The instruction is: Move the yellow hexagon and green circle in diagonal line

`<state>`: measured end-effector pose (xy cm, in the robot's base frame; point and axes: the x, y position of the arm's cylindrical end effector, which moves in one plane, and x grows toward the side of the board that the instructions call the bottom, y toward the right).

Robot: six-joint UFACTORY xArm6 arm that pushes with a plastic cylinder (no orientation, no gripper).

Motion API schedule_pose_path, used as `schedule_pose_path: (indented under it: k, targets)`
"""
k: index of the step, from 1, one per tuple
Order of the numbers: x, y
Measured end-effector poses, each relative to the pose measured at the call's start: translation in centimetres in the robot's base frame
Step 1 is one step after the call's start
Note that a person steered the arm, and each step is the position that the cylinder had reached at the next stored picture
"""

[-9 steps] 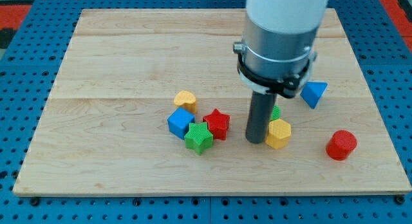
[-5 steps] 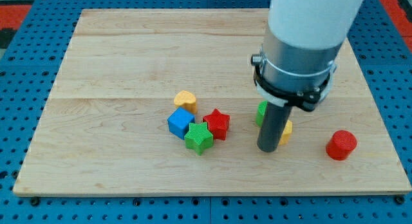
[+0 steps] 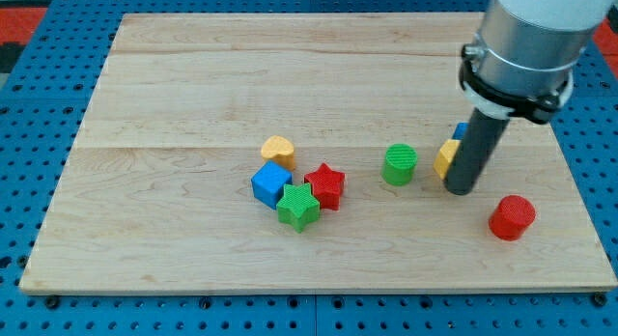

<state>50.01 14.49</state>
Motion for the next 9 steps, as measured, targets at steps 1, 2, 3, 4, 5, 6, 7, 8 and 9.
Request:
schedule_pose_path:
  k: [1, 2, 3, 4, 5, 6, 7, 8, 9]
  targets:
    - [-0.7, -5.0]
    - [-1.2, -8.0]
    - [-0.7, -8.0]
    - [-4.0, -8.4]
    - [-8.4, -8.9]
    - [-6.7, -8.7]
    - [0.3, -4.9]
    - [3.2, 0.9]
    - [2.7, 6.7]
